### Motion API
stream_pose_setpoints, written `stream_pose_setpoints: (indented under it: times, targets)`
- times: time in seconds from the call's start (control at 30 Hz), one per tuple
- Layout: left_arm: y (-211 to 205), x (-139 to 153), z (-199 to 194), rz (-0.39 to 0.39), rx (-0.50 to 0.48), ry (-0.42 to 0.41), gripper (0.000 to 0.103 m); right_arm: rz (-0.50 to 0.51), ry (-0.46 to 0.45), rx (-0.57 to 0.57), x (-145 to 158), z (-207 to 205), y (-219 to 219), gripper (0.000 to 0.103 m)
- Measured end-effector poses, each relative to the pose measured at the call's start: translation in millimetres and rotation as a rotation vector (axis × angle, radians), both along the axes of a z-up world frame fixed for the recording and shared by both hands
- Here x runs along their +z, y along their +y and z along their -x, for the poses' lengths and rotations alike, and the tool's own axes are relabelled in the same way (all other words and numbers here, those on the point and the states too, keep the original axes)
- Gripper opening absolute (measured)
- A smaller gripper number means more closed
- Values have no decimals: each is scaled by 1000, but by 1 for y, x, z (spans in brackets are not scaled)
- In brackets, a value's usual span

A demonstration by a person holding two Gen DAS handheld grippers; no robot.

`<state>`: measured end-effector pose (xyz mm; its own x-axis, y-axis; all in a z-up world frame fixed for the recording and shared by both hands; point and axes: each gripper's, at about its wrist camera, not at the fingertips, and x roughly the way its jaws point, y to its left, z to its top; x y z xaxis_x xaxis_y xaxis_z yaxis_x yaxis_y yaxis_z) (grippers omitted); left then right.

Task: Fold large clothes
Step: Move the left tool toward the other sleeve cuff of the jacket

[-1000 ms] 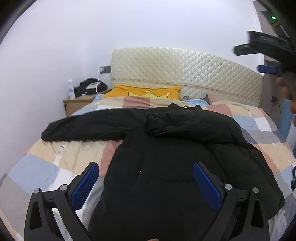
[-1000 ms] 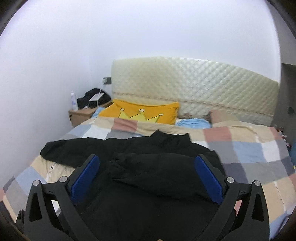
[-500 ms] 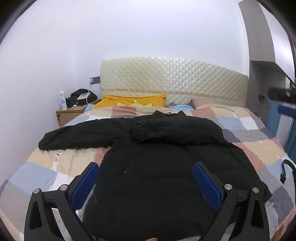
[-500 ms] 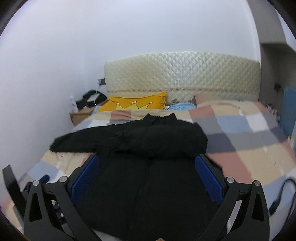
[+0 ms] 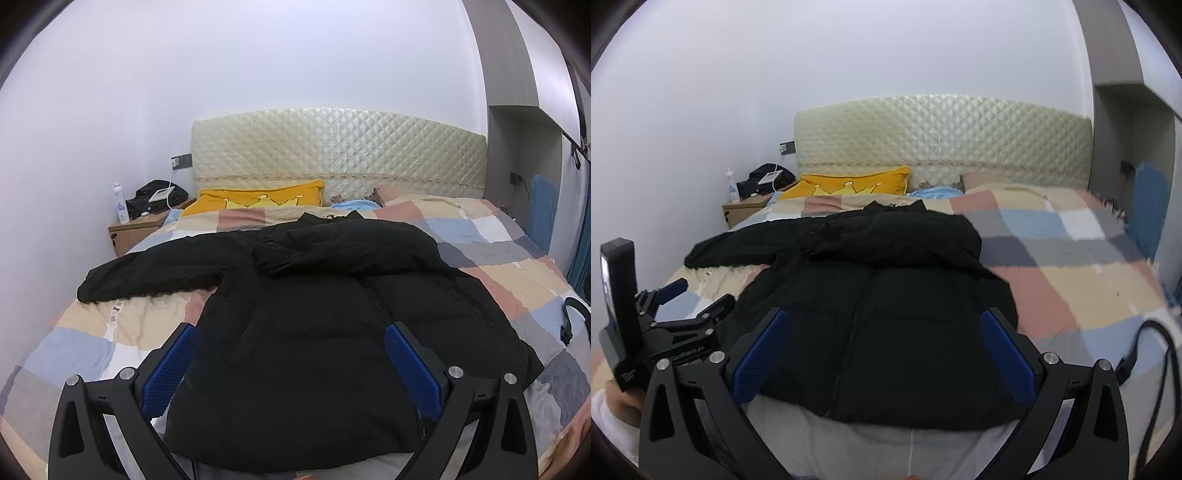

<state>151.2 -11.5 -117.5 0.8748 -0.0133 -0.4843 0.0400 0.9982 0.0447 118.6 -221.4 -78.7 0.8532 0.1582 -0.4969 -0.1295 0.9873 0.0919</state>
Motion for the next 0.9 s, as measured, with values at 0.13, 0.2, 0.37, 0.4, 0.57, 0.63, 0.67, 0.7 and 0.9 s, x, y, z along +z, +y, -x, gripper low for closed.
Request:
stream_pose_setpoints:
  times: [0.13,0.2,0.37,0.4,0.57,0.63,0.67,0.7,0.9]
  targets:
    - [-2,0,1,10,-14,11,102,-6,-26,-22,-7,9,-8,103]
    - [-1,0,1,27,-17,13,102,-3,-32,-42,-14,10,-11,103]
    - [-1,-1,-1,59,-36,28,102,-38,6,-78,-35,8,-18,103]
    - [-2,-2,-1,64,-49,28,102,-45,11,-86,-38,8,-19,103]
    - [-7,-5,4,61,-82,17,102,-52,-25,-89,-36,14,-20,103]
    - [-10,-5,7,36,-83,-2,102,-52,-49,-91,-33,16,-21,103]
    - [-10,-4,8,37,-82,-6,102,-48,-58,-94,-33,16,-22,103]
    - [-9,-4,8,50,-82,-4,102,-45,-62,-97,-33,16,-22,103]
    - [-11,-12,6,54,-71,30,102,-26,-47,-90,-42,15,-20,103]
